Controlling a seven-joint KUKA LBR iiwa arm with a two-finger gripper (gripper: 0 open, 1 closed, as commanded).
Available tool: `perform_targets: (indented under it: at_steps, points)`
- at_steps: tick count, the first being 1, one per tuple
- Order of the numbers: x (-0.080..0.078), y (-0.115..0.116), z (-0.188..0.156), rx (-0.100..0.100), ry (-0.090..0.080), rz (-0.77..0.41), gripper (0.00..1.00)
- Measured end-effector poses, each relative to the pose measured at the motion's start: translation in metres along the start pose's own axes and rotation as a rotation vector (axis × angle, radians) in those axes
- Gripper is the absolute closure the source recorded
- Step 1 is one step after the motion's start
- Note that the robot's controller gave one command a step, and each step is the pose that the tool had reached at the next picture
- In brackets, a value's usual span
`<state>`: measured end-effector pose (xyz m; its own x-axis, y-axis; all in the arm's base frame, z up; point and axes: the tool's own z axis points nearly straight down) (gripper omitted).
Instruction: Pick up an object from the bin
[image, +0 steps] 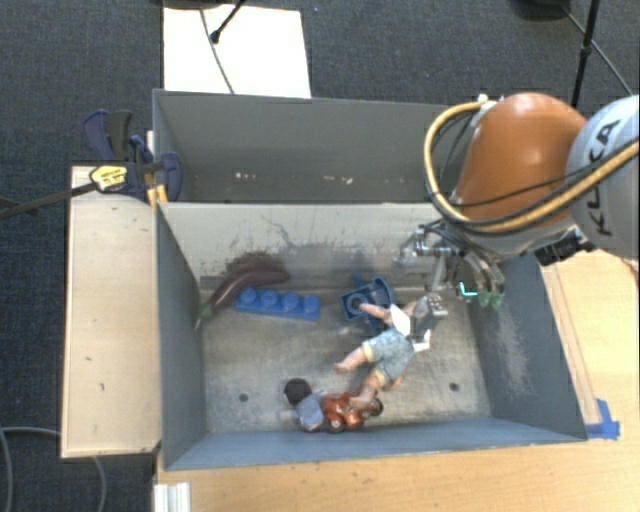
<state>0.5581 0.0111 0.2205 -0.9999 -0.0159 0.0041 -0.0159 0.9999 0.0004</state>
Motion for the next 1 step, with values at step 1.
perform_targets:
  at_steps: [1]
  points:
    - [-0.0015, 0.0, -0.0036, 0.0, -0.007, 0.0, 0.0]
